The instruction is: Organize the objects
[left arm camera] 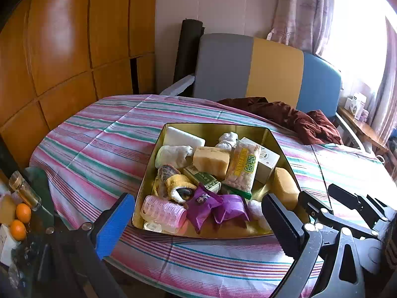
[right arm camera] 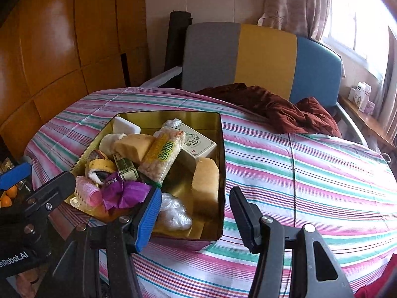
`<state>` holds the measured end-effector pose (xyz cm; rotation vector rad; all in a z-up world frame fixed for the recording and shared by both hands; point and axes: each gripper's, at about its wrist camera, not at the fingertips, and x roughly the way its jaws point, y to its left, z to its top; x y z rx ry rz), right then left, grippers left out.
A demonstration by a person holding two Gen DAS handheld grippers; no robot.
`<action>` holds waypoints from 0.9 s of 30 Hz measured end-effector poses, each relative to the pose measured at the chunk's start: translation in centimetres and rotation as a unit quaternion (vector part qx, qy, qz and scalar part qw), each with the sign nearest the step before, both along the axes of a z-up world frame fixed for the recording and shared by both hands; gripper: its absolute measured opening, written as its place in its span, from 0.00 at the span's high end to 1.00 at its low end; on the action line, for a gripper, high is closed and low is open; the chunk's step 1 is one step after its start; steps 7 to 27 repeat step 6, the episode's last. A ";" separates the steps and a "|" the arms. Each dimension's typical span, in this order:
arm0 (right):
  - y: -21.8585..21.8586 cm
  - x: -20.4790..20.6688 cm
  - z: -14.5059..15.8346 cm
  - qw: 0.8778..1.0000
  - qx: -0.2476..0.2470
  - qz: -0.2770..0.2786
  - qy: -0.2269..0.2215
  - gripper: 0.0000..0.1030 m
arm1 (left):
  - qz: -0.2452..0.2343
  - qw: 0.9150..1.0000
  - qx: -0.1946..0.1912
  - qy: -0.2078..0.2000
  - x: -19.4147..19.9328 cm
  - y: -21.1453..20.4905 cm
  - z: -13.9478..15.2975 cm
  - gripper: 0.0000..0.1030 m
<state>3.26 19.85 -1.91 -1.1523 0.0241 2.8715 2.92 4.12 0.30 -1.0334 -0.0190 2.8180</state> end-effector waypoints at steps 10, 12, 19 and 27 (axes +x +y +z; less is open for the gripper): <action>-0.3 0.0 0.1 1.000 -0.001 0.004 0.001 0.44 | 0.003 1.000 -0.002 0.005 -0.1 -0.2 0.0 0.01; -0.3 0.0 0.1 1.000 -0.001 0.004 0.001 0.44 | 0.003 1.000 -0.002 0.005 -0.1 -0.2 0.0 0.01; -0.3 0.0 0.1 1.000 -0.001 0.004 0.001 0.44 | 0.003 1.000 -0.002 0.005 -0.1 -0.2 0.0 0.01; -0.3 0.0 0.1 1.000 -0.001 0.004 0.001 0.44 | 0.003 1.000 -0.002 0.005 -0.1 -0.2 0.0 0.01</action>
